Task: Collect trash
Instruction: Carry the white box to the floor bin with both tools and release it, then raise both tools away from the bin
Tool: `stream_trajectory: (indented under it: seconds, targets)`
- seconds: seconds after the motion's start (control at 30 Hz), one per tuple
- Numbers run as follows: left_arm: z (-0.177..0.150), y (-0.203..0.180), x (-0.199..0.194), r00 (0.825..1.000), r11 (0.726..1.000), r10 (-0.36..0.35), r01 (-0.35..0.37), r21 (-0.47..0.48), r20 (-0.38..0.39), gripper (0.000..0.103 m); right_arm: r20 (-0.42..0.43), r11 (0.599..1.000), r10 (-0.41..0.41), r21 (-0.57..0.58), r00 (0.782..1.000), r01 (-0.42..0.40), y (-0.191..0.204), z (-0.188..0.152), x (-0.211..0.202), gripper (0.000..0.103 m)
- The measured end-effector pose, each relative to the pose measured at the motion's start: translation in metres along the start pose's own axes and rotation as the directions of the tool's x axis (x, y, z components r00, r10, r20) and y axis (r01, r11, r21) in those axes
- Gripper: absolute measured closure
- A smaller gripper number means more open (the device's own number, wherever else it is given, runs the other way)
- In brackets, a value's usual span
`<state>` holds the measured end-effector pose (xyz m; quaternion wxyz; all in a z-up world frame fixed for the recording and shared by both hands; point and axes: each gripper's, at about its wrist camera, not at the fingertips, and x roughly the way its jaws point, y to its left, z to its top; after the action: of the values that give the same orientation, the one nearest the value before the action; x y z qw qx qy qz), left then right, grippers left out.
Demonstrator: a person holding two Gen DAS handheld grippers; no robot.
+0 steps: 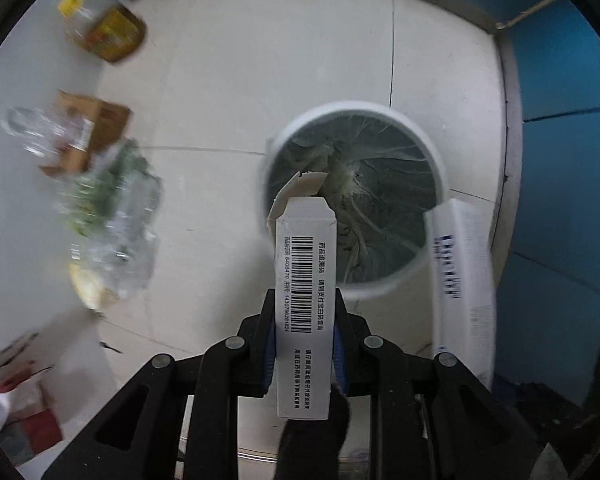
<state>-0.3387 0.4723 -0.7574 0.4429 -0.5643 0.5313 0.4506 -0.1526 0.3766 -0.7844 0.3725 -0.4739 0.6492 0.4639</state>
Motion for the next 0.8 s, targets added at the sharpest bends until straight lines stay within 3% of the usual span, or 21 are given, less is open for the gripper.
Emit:
stream_trajectory:
  seconds: [0.13, 0.2, 0.27, 0.33, 0.4, 0.47, 0.57, 0.7, 0.8]
  targets:
    - [0.031, 0.002, 0.047, 0.996, 0.998, -0.067, 0.067, -0.001, -0.064, 0.080, -0.087, 1.000, 0.006, -0.016, 0.996, -0.008, 0.002, 0.047, 0.054, 0.054]
    - [0.036, 0.001, 0.047, 0.995, 0.997, -0.077, 0.076, -0.013, -0.062, 0.070, -0.115, 1.000, 0.002, -0.014, 0.993, -0.003, 0.000, 0.062, 0.067, 0.052]
    - [0.037, 0.008, 0.043, 0.998, 0.999, -0.050, 0.049, -0.021, -0.040, 0.032, -0.119, 0.999, -0.010, -0.034, 0.993, 0.006, 0.004, 0.070, 0.069, 0.041]
    - [0.031, 0.012, 0.030, 1.000, 0.999, -0.026, 0.026, -0.021, -0.008, 0.008, -0.094, 0.998, -0.036, -0.053, 0.995, 0.032, 0.011, 0.076, 0.062, 0.035]
    - [0.021, 0.018, 0.010, 0.999, 1.000, 0.002, -0.001, -0.029, 0.032, 0.006, -0.048, 0.996, -0.074, -0.061, 0.996, 0.071, 0.013, 0.073, 0.044, 0.032]
    - [0.012, 0.023, -0.009, 0.996, 0.999, 0.034, -0.032, -0.035, 0.082, 0.006, 0.023, 0.991, -0.114, -0.062, 0.993, 0.115, 0.014, 0.070, 0.023, 0.018]
    - [-0.010, 0.027, -0.054, 0.975, 0.997, 0.076, -0.070, -0.038, 0.207, 0.003, 0.146, 0.982, -0.170, -0.059, 0.975, 0.180, 0.022, 0.051, -0.021, 0.000]
    - [-0.046, 0.028, -0.122, 0.933, 0.993, 0.115, -0.108, -0.041, 0.340, 0.000, 0.262, 0.976, -0.196, -0.038, 0.945, 0.213, 0.038, 0.021, -0.079, 0.000]
    - [-0.071, 0.027, -0.161, 0.921, 0.995, 0.100, -0.094, -0.034, 0.377, 0.000, 0.346, 0.970, -0.219, -0.023, 0.912, 0.242, 0.050, -0.005, -0.129, 0.000]
